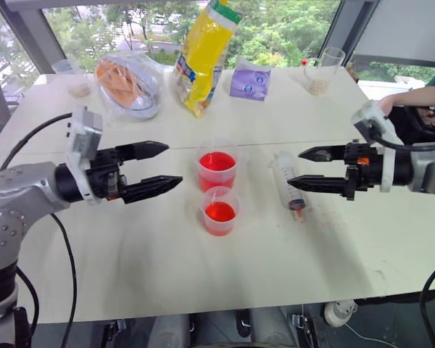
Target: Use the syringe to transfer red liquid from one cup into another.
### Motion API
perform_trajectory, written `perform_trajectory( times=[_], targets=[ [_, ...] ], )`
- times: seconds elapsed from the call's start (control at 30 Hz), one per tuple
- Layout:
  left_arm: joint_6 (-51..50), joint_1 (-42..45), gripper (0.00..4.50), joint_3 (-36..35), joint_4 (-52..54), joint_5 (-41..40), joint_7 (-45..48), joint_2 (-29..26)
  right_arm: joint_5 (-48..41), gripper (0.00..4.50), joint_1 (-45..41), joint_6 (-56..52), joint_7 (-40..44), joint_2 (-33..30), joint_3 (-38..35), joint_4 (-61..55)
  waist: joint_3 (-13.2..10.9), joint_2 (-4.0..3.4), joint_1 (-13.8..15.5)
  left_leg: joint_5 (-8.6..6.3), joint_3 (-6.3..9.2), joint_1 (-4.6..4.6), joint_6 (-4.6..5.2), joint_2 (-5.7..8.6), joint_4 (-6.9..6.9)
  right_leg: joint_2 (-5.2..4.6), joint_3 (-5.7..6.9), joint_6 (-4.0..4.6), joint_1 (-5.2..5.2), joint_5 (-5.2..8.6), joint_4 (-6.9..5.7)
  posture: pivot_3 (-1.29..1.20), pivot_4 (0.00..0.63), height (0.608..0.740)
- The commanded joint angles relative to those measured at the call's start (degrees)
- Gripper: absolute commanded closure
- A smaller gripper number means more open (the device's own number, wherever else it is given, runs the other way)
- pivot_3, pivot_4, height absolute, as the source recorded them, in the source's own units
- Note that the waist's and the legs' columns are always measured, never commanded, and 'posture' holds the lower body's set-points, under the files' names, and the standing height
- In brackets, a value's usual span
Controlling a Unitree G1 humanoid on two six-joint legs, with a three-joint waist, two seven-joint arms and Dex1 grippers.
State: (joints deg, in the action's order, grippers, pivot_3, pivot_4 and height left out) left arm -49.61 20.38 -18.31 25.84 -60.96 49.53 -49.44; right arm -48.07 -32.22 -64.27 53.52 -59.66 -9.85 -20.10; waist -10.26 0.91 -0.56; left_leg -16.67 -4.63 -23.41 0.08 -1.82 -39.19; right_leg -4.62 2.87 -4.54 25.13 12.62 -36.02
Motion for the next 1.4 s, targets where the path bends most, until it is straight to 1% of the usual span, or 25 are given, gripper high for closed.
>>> perform_trajectory(
  times=[0.03, 0.2, 0.33, 0.53, 0.67, 0.8, 0.93, 1.03, 1.1, 1.17, 1.4],
  targets=[
    [0.34, 1.57, 0.00, -0.93, 0.08, -0.64, -0.11, -1.10, -1.62, 0.07, 0.11, -0.14, -0.68, -0.26, -2.58, -2.13, 0.00, 0.00, -0.01, 0.00, 0.00, 0.00, 0.00, 0.00, 0.00, 0.00, 0.00, 0.00, 0.00, 0.00, 0.00, 0.00, 0.150, 0.740],
    [0.31, 2.52, 0.00, -0.44, -0.57, -0.87, 0.08, -0.88, -2.33, 0.07, 1.08, -0.35, -1.96, -0.28, -3.41, -2.65, 0.00, 0.00, 0.00, 0.00, -0.01, 0.01, 0.00, 0.01, 0.00, 0.00, 0.00, -0.01, 0.00, 0.00, 0.00, 0.00, 0.150, 0.740],
    [0.62, 3.59, 0.00, 0.62, -1.13, -0.46, 0.47, -0.44, -1.21, 0.07, 1.88, -0.47, -3.59, -1.28, -3.24, -2.06, 0.00, 0.01, 0.05, 0.00, 0.00, 0.01, 0.00, 0.01, -0.02, 0.00, 0.00, -0.01, -0.03, -0.01, 0.00, 0.00, 0.150, 0.740],
    [1.36, 3.75, 0.00, 2.00, -1.85, 0.74, 1.63, 0.01, -1.27, 0.07, -1.53, -4.24, -7.20, -1.31, -1.85, -0.52, 0.00, 0.00, -0.11, 0.00, 0.00, 0.02, 0.00, 0.01, -0.02, 0.02, 0.00, -0.01, -0.02, -0.01, -0.01, 0.00, 0.150, 0.740],
    [2.34, 4.54, 0.00, 3.57, -2.74, 1.99, 2.54, 0.77, -0.45, 0.07, -8.32, -11.53, -9.60, -0.40, 3.63, 3.42, 0.00, 0.00, -0.08, 0.01, -0.01, 0.03, -0.01, 0.01, -0.03, 0.02, -0.01, 0.06, -0.02, 0.02, -0.02, 0.00, 0.150, 0.740],
    [3.15, 5.42, 0.00, 4.91, -3.13, 3.05, 2.82, 1.81, 4.55, 0.07, -17.34, -18.00, -12.89, 2.66, 12.22, 12.55, 0.01, 0.01, -0.11, 0.00, -0.01, 0.03, -0.01, 0.01, -0.04, 0.02, -0.02, 0.18, -0.02, 0.09, -0.01, 0.00, 0.150, 0.740],
    [3.90, 5.59, 0.00, 5.74, -3.05, 4.06, 2.80, 3.02, 10.10, 0.07, -23.11, -21.29, -14.91, 6.09, 19.43, 22.03, 0.01, 0.01, -0.12, 0.00, -0.04, 0.01, -0.01, 0.03, -0.04, 0.02, -0.05, 0.17, 0.01, 0.08, -0.02, 0.00, 0.150, 0.740],
    [4.78, 4.70, 0.00, 6.30, -2.22, 4.95, 2.55, 3.99, 14.49, 0.07, -25.98, -21.09, -15.91, 8.60, 24.10, 28.71, 0.01, 0.01, -0.04, 0.00, -0.05, -0.05, 0.00, 0.04, -0.03, 0.02, -0.05, -0.01, 0.06, -0.02, -0.01, 0.00, 0.150, 0.740],
    [5.25, 3.39, 0.00, 6.03, -1.43, 5.00, 2.33, 4.54, 18.26, 0.07, -27.72, -18.89, -16.31, 11.18, 27.82, 34.15, 0.01, 0.00, -0.13, 0.00, -0.06, -0.06, 0.01, 0.04, -0.03, 0.02, -0.05, -0.01, 0.06, -0.02, -0.01, 0.00, 0.150, 0.740],
    [5.45, 2.09, 0.00, 5.52, -0.55, 4.86, 1.79, 5.11, 20.81, 0.07, -29.56, -17.08, -15.31, 13.68, 30.49, 38.95, 0.01, 0.00, -0.23, 0.00, -0.07, -0.07, 0.01, 0.04, -0.03, 0.01, -0.05, -0.02, 0.07, -0.03, -0.01, 0.00, 0.150, 0.740],
    [5.97, -0.63, 0.00, 4.73, 2.09, 4.66, -0.46, 6.28, 28.24, 0.07, -32.75, -9.93, -10.17, 18.36, 37.07, 49.46, 0.01, 0.00, -0.21, 0.00, -0.07, -0.07, 0.01, 0.04, -0.02, 0.01, -0.05, -0.03, 0.09, -0.03, -0.05, 0.00, 0.150, 0.740]
  ],
)
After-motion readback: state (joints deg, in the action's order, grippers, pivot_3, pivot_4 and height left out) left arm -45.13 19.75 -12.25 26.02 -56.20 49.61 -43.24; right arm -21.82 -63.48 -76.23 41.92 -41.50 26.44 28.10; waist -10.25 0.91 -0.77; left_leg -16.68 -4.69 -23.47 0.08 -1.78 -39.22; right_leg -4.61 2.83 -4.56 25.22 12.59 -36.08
